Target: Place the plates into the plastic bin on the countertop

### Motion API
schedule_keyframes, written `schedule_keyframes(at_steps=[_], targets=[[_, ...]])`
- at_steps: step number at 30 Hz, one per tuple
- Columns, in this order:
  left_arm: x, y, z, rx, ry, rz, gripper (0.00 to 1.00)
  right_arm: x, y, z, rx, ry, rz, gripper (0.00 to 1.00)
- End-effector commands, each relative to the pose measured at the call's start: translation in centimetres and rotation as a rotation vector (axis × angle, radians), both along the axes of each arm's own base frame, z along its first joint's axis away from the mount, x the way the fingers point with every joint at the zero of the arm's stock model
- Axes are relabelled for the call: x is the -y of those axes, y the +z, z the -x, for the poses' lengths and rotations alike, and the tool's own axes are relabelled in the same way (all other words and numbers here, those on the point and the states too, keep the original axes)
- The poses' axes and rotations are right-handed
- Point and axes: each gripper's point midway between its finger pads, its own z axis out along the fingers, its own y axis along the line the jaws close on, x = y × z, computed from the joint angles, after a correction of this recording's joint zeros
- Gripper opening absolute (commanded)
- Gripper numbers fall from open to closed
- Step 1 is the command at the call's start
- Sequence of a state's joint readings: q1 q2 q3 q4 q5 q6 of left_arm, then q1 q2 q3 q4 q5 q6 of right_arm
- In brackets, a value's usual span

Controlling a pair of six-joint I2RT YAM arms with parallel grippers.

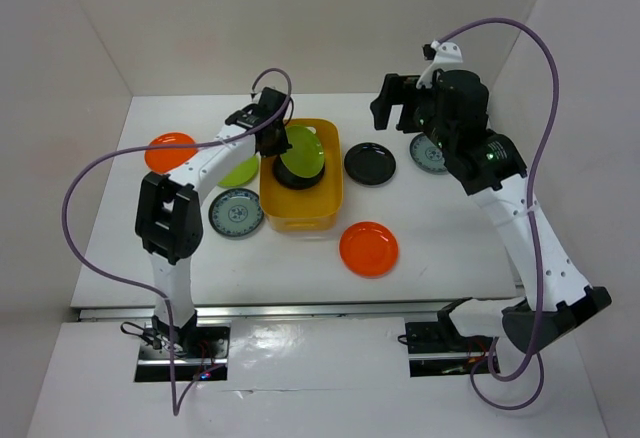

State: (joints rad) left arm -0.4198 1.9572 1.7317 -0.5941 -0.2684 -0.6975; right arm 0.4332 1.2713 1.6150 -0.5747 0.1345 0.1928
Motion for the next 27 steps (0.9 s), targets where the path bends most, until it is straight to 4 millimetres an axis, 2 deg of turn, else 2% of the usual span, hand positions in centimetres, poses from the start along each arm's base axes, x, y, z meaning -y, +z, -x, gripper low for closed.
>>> schedule_keyframes(at_steps=[1, 4, 6, 7, 9, 10, 15, 16, 17, 18, 19, 20, 21, 22, 23, 25, 26, 27], targets=[[-0.4, 1.6, -1.7, 0.061, 0.015, -0.037, 0.0, -0.2, 0.2, 0.7, -0.006, 0.025, -0.009, 1.0], [-0.8, 0.7, -1.9, 0.044, 0.028, -0.063, 0.0, -0.2, -0.7, 0.7, -0.024, 0.025, -0.001, 1.0], [-1.1, -0.9, -1.6, 0.003, 0.032, -0.09, 0.0, -0.3, -0.9, 0.6, -0.024, 0.025, -0.001, 1.0], [-0.8, -0.6, -1.7, 0.008, 0.025, -0.078, 0.04, -0.3, -1.5, 0.5, -0.037, 0.024, 0.004, 1.0], [-0.8, -1.1, -1.8, -0.001, 0.025, -0.083, 0.15, -0.7, -2.1, 0.6, -0.051, 0.048, 0.004, 1.0], [-0.8, -1.1, -1.8, -0.001, 0.025, -0.083, 0.28, -0.7, -2.5, 0.6, -0.062, 0.046, -0.001, 1.0], [0.3, -1.1, -1.6, -0.003, -0.012, -0.061, 0.52, -0.5, -3.1, 0.4, -0.076, 0.046, -0.011, 1.0], [0.7, -0.4, -1.4, 0.01, -0.021, -0.055, 0.57, -0.5, -3.7, 0.4, -0.088, 0.045, -0.006, 1.0], [0.8, 0.5, -1.2, 0.024, -0.035, -0.047, 0.61, -0.5, -4.8, 0.4, -0.111, 0.045, 0.003, 1.0], [1.8, 1.2, -1.0, 0.041, -0.057, -0.028, 0.71, -0.6, -5.8, 0.4, -0.14, 0.036, -0.013, 1.0], [2.3, 2.5, -1.1, 0.073, -0.075, -0.021, 0.78, 0.1, -6.4, 0.2, -0.151, 0.01, -0.028, 1.0], [2.2, 3.3, -1.0, 0.088, -0.084, -0.024, 0.89, 0.6, -9.7, 0.0, -0.217, -0.017, -0.026, 1.0], [3.1, 5.1, -0.6, 0.125, -0.108, 0.004, 0.93, 0.8, -11.5, 0.0, -0.258, -0.015, -0.045, 1.0], [3.6, 6.1, -0.1, 0.144, -0.126, 0.007, 1.0, 1.5, -12.9, 0.0, -0.298, -0.008, -0.106, 1.0], [3.6, 7.2, -0.2, 0.17, -0.125, 0.018, 1.0, 2.0, -15.9, 0.0, -0.333, -0.015, -0.134, 1.0], [3.5, 9.4, 0.6, 0.203, -0.134, 0.044, 1.0, 3.7, -18.2, -0.4, -0.375, -0.051, -0.219, 1.0], [3.4, 10.6, 0.8, 0.22, -0.124, 0.062, 1.0, 4.1, -20.4, -0.7, -0.396, -0.058, -0.245, 1.0], [3.3, 11.8, 1.1, 0.235, -0.118, 0.076, 1.0, 4.4, -21.4, -0.9, -0.408, -0.055, -0.258, 1.0]])
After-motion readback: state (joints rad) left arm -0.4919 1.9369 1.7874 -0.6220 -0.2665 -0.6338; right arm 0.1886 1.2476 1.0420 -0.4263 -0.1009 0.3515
